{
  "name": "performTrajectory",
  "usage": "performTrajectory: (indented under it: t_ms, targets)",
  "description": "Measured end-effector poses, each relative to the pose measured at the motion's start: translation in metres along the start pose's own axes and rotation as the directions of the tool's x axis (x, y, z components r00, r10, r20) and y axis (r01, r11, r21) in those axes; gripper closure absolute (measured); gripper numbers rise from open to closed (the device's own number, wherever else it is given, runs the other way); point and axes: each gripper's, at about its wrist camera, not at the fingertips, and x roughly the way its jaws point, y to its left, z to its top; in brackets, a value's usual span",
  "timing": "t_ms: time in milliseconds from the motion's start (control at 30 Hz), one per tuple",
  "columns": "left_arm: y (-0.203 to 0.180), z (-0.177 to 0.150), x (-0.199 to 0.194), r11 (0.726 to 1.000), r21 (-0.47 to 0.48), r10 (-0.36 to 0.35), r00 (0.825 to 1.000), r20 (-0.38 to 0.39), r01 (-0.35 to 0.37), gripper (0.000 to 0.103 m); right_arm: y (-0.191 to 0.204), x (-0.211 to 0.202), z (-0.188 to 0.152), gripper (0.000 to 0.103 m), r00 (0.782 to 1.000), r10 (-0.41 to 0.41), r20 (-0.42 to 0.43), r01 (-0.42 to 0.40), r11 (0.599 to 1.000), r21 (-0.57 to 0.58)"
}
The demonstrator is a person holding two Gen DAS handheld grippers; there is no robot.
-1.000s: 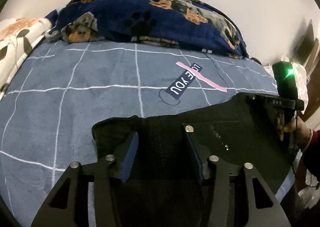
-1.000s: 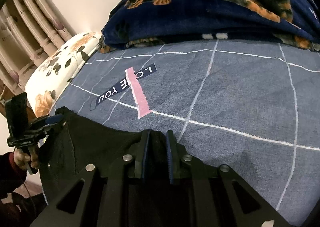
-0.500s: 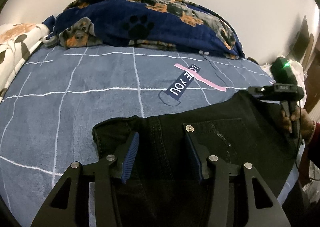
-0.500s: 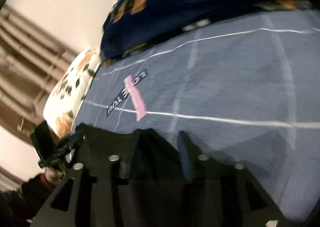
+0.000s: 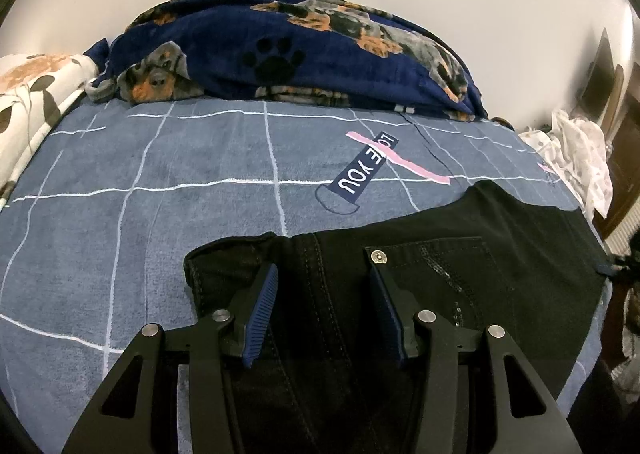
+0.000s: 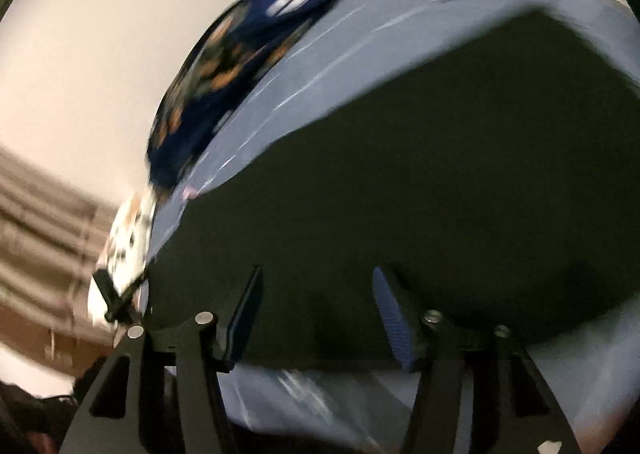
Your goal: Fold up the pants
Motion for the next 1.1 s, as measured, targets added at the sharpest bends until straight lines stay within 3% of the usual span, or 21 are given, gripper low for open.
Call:
performTrajectory:
  t_ms: [133, 233, 333, 633, 767, 967, 1100]
  targets:
    - [0.000, 0.000, 0.000, 1.000, 0.003, 0.004, 1.000, 0.003, -0.004, 0.053, -0.050, -0.079, -0.019, 0.046, 0.979, -0.015, 0.202, -0.019, 0.986, 0.167]
    - [-0.001, 0.000, 0.000, 1.000, 0.004, 0.005, 1.000, 0.004, -0.005, 0.053, -0.083, -0.112, -0.029, 0.046, 0.947, 0.034, 0.319, -0.122, 0.958, 0.260]
    - [-0.002, 0.000, -0.001, 1.000, 0.012, 0.014, 1.000, 0.005, -0.014, 0.053, -0.107, -0.121, -0.032, 0.046, 0.919, 0.065, 0.389, -0.199, 0.929, 0.313]
    - [-0.003, -0.001, -0.001, 1.000, 0.021, 0.022, 1.000, 0.006, -0.022, 0.053, -0.155, -0.121, -0.022, 0.046, 0.867, 0.071, 0.493, -0.296, 0.870, 0.396]
    - [-0.003, 0.000, -0.001, 0.999, 0.023, 0.025, 1.000, 0.006, -0.025, 0.053, -0.161, -0.116, -0.012, 0.047, 0.883, 0.034, 0.469, -0.256, 0.872, 0.418]
    - [-0.003, 0.000, -0.001, 0.999, 0.023, 0.024, 1.000, 0.007, -0.024, 0.053, -0.149, -0.097, 0.000, 0.046, 0.898, 0.073, 0.434, -0.255, 0.889, 0.379]
    - [-0.003, 0.000, -0.001, 0.999, 0.024, 0.025, 1.000, 0.007, -0.025, 0.053, -0.128, -0.082, 0.010, 0.046, 0.925, 0.049, 0.377, -0.182, 0.927, 0.328]
